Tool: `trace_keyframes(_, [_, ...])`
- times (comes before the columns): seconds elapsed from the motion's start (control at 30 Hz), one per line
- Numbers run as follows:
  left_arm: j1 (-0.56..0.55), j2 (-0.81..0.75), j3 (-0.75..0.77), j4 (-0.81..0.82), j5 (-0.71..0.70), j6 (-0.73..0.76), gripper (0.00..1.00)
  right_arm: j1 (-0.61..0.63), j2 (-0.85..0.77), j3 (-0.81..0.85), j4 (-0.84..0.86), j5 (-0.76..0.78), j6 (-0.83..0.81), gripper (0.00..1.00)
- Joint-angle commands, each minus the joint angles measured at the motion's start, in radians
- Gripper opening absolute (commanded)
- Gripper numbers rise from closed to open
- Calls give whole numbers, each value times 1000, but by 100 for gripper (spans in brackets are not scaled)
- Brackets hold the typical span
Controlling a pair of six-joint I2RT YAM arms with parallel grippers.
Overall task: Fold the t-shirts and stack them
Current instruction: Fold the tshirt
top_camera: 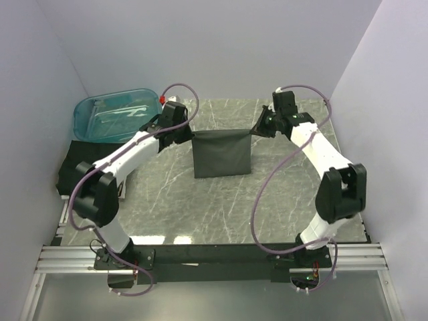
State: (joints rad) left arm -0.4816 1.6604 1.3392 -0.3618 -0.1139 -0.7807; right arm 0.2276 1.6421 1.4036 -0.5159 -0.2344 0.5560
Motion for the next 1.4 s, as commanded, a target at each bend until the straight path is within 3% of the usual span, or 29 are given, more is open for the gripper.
trace_keyframes(0.0, [41, 59, 89, 6, 37, 52, 1, -13, 65, 93, 2, 33, -27, 0])
trace_keyframes(0.37, [90, 335, 287, 18, 151, 103, 1, -33, 306, 265, 13, 101, -28, 0])
trace_keyframes(0.63, [116, 470, 386, -5, 171, 87, 1, -62, 479, 386, 30, 26, -30, 0])
trace_keyframes(0.67, [123, 476, 393, 0, 181, 84, 3, -65, 495, 399, 37, 12, -27, 4])
trace_keyframes(0.7, [124, 479, 394, 6, 186, 84, 7, -68, 515, 417, 42, -11, -27, 7])
trace_keyframes(0.8, [126, 469, 400, 14, 192, 92, 43, -74, 545, 469, 36, -43, -41, 24])
trace_keyframes(0.83, [126, 464, 402, 15, 195, 98, 73, -76, 550, 478, 37, -52, -53, 32])
trace_keyframes(0.87, [126, 455, 400, 15, 204, 101, 86, -80, 552, 489, 24, -63, -54, 51])
trace_keyframes(0.9, [126, 435, 402, 15, 207, 103, 97, -80, 542, 504, 14, -74, -57, 58])
trace_keyframes(0.97, [124, 409, 385, 20, 217, 106, 99, -80, 510, 488, 23, -108, -67, 68])
trace_keyframes(1.07, [117, 337, 313, 56, 270, 89, 99, -77, 389, 356, 103, -163, -53, 74])
trace_keyframes(1.23, [68, 201, 141, 174, 312, 43, 99, -50, 175, -1, 290, -310, 43, 76])
trace_keyframes(1.37, [49, 145, -56, 323, 401, -50, 99, -7, 150, -198, 549, -518, 169, 79])
